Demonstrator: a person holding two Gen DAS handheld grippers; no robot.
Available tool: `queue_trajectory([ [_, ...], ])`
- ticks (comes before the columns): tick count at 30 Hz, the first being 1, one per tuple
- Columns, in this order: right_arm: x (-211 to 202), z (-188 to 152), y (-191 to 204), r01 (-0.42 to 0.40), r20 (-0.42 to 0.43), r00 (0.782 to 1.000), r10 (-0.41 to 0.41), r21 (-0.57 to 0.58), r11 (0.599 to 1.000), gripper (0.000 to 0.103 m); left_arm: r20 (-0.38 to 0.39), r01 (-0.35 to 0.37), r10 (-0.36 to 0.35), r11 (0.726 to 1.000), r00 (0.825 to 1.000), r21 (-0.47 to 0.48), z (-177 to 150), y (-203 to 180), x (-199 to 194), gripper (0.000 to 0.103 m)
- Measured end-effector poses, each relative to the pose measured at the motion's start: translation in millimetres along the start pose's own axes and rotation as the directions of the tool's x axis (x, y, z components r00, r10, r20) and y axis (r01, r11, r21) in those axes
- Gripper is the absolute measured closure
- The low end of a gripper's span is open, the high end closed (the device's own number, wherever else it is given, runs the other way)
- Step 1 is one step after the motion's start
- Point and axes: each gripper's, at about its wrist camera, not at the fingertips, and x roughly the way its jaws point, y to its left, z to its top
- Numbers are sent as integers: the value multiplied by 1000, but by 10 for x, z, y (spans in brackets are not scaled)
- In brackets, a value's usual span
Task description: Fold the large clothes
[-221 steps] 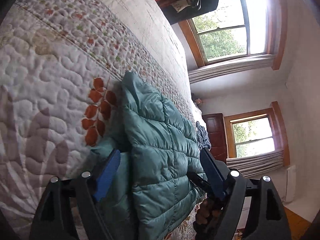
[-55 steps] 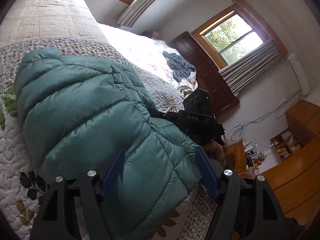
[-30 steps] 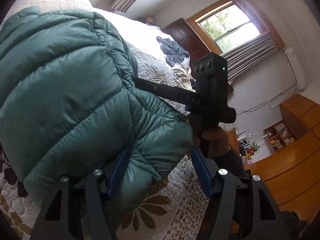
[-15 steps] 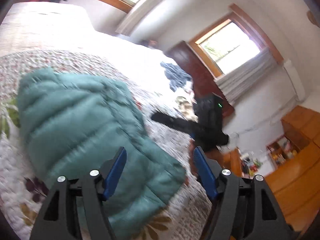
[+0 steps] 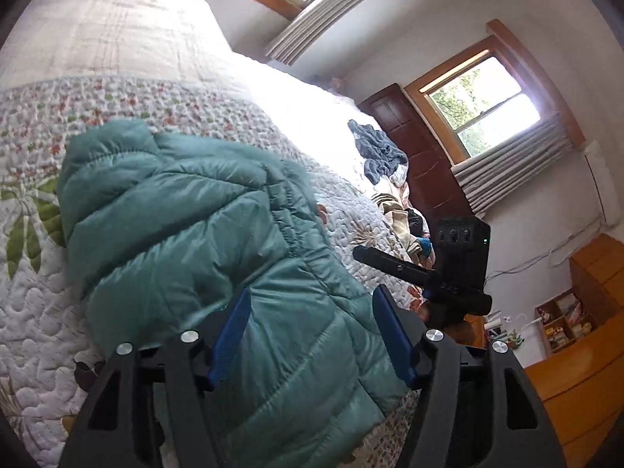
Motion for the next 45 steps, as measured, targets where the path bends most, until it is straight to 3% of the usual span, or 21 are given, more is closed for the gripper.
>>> queue_trajectory([
  [2, -291, -170, 309, -70, -2, 998, 70, -87, 994, 72, 9, 40, -40, 999, 999, 20, -115, -106, -156, 34],
  [4, -398, -386, 511, -80, -43, 996, 74, -155, 985, 71, -13, 71, -71, 997, 997, 17, -266, -134, -191, 30],
  [8, -225, -689, 473, 32, -110, 992, -56, -207, 978, 71, -65, -14, 14, 1000, 998, 3, -461, -33, -4, 27],
  [10, -94, -814, 324, 77, -157, 982, -106, -185, 980, 71, -65, 5, -7, 999, 998, -39, -531, 21, 32, 27],
  [12, -69, -857, 280, 86, -171, 978, -118, -183, 979, 71, -60, 27, -31, 998, 998, -64, -531, 29, -24, 27],
  [14, -192, -801, 306, 50, -157, 985, -76, -159, 986, 70, -36, 31, -33, 998, 999, -62, -529, -47, -183, 18],
  [16, -363, -650, 309, 18, -129, 991, -33, -113, 993, 56, 7, 23, -23, 999, 1000, -33, -544, -129, -389, 8],
  [17, -432, -552, 276, 10, -109, 994, -19, -79, 997, 24, 26, 24, -24, 999, 999, -21, -582, -159, -499, 4],
  [18, -496, -451, 234, 2, -85, 996, -6, -44, 999, 3, 39, 30, -29, 999, 999, -15, -618, -158, -579, 4],
  [19, -523, -336, 148, -21, -77, 997, 22, 5, 1000, 3, 43, 35, -34, 999, 998, -14, -677, -133, -653, 4],
  [23, -187, -67, -285, -95, -189, 973, 136, 212, 973, 3, 33, 43, -39, 992, 999, -117, -947, 219, -684, 4],
  [27, 298, 28, -621, -119, -262, 942, 208, 318, 941, 3, 26, 100, -97, 951, 995, -292, -1203, 710, -519, 4],
  [30, 587, 71, -811, -146, -275, 926, 258, 369, 918, 3, 38, 149, -145, 924, 989, -352, -1312, 912, -382, 4],
  [33, 826, 99, -963, -193, -269, 908, 322, 414, 890, 3, 39, 197, -196, 911, 980, -363, -1362, 973, -267, 4],
  [39, 1152, 215, -1053, -232, -287, 885, 368, 414, 880, 3, 86, 294, -283, 880, 955, -374, -1379, 1072, -65, 4],
  [42, 1255, 282, -1064, -243, -290, 878, 380, 414, 877, 2, 102, 359, -346, 862, 933, -357, -1347, 1030, 8, 4],
  [45, 1359, 338, -1033, -255, -296, 872, 390, 407, 877, 2, 91, 347, -338, 867, 937, -358, -1315, 985, 110, 4],
])
